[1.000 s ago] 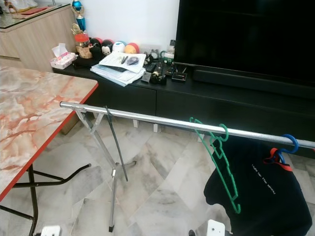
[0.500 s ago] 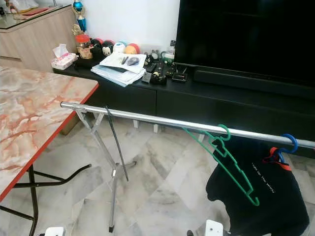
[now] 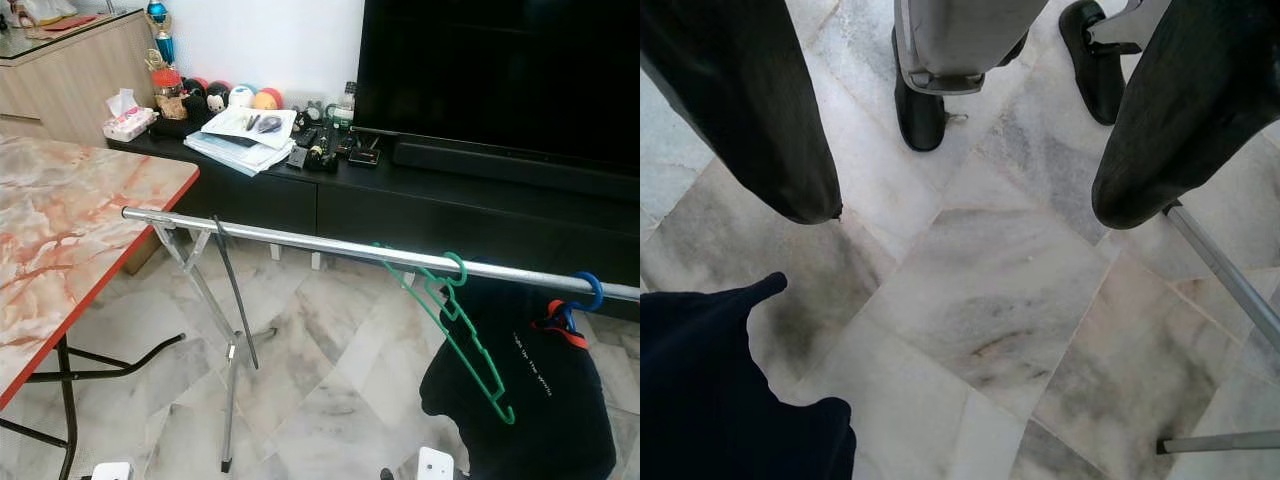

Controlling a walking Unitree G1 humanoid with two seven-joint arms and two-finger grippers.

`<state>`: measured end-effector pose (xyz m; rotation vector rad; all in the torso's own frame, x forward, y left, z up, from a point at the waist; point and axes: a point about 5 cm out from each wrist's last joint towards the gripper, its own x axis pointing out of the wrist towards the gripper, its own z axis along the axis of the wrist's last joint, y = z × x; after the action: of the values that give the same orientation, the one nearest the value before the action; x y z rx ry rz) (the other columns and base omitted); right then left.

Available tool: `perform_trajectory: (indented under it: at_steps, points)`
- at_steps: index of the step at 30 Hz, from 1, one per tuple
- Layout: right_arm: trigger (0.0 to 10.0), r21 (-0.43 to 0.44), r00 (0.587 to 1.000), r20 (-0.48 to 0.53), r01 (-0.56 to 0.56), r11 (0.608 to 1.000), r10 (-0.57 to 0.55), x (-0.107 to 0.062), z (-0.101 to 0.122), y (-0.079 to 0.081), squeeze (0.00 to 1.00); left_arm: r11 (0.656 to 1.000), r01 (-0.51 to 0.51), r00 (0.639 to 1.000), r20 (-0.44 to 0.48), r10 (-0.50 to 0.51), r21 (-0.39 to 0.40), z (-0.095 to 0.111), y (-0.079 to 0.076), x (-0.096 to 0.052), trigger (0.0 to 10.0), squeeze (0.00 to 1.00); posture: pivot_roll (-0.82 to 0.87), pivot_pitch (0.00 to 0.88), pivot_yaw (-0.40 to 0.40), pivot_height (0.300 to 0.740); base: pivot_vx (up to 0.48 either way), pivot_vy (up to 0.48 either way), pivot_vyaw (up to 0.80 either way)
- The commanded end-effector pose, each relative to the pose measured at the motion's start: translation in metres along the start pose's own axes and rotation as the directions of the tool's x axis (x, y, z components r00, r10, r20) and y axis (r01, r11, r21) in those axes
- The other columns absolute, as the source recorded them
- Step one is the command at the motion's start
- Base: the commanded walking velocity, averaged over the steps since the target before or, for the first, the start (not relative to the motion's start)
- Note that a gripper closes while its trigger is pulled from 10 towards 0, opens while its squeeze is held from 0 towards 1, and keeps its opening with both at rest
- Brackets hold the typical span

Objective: Hang hanger

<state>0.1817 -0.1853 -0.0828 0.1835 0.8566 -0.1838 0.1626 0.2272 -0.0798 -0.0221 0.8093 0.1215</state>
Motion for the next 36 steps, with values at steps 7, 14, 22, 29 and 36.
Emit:
perform_trajectory:
  at_steps: [7,14,22,29,36]
  points:
    - [10.0,0.008,1.000,-0.015,0.010,1.000,-0.010,-0.001,-0.005,-0.002,0.00,1.000,0.000,1.000,-0.020,0.000,0.006,-0.007,-0.002,-0.002,10.0,0.00,0.02,0.087,0.012,0.740,-0.217,0.000,0.00]
    - [10.0,0.009,1.000,-0.015,0.008,1.000,-0.008,-0.001,-0.005,-0.002,0.00,1.000,0.006,1.000,-0.012,-0.006,0.005,-0.008,-0.004,-0.003,10.0,0.00,0.02,0.086,0.011,0.740,-0.259,0.000,0.00]
    - [10.0,0.013,1.000,-0.018,0.013,1.000,-0.013,-0.001,-0.006,-0.002,0.00,1.000,0.013,1.000,0.010,-0.013,0.009,-0.002,-0.005,-0.001,10.0,0.00,0.03,0.076,0.015,0.740,-0.262,0.000,0.00]
    - [10.0,0.016,1.000,-0.015,0.015,1.000,-0.014,-0.001,-0.005,-0.002,0.00,1.000,0.023,0.999,0.028,-0.024,0.014,0.003,-0.009,0.001,10.0,0.00,0.03,0.064,0.017,0.740,-0.262,0.000,0.00]
    - [10.0,0.015,1.000,-0.013,0.015,1.000,-0.014,-0.001,-0.003,-0.002,0.00,0.999,0.028,0.999,0.035,-0.029,0.014,0.004,-0.010,0.001,10.0,0.00,0.03,0.054,0.013,0.740,-0.264,0.000,0.00]
